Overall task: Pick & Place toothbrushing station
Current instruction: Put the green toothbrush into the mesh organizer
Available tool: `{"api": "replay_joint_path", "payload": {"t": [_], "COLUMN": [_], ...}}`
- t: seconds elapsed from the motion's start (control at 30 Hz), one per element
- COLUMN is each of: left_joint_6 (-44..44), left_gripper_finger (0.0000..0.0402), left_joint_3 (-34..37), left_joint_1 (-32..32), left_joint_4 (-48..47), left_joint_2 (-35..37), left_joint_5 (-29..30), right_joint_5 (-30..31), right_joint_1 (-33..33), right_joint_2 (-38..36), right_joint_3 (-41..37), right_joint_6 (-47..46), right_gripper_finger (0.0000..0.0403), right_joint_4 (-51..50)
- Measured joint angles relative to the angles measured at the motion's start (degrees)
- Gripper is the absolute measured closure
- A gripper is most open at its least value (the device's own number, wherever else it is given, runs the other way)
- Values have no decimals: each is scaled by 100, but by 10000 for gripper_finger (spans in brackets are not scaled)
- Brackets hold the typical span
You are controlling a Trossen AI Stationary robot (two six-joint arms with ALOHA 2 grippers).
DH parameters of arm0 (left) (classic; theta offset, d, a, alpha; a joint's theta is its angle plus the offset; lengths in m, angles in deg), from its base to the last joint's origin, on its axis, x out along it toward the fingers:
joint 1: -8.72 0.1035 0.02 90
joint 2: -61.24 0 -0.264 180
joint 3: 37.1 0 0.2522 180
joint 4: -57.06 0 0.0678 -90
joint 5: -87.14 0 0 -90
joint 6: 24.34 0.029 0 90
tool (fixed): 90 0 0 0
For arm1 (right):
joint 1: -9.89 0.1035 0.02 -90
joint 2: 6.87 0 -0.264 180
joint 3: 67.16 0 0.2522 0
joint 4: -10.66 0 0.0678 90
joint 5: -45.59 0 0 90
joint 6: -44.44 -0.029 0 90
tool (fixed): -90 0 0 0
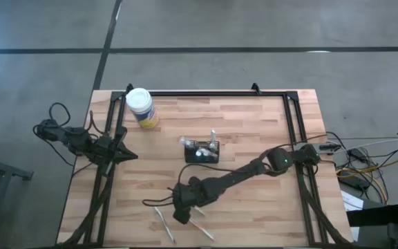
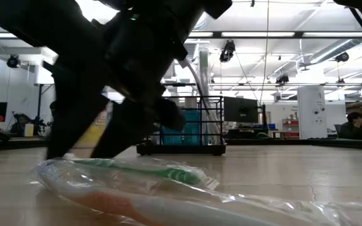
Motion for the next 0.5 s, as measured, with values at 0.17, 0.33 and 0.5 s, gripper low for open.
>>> {"api": "replay_joint_path", "payload": {"t": [0.17,0.33,0.5], "left_joint_6": [2,2,4], "left_gripper_finger": [390,390,390], "left_joint_3": [2,2,2], "left_joint_1": [0,-2,-1], "left_joint_4": [0,0,0], "left_joint_2": [0,0,0], "left_joint_5": [0,0,0], "right_joint_5": [440,573,562], "right_joint_1": [17,44,147], "right_joint_2": [-11,16,49], "right_joint_3": [138,423,1109], "right_joint_6": [34,302,764], "right_gripper_finger": [202,202,202], "right_joint_4": [-908,-1526,-1587]}}
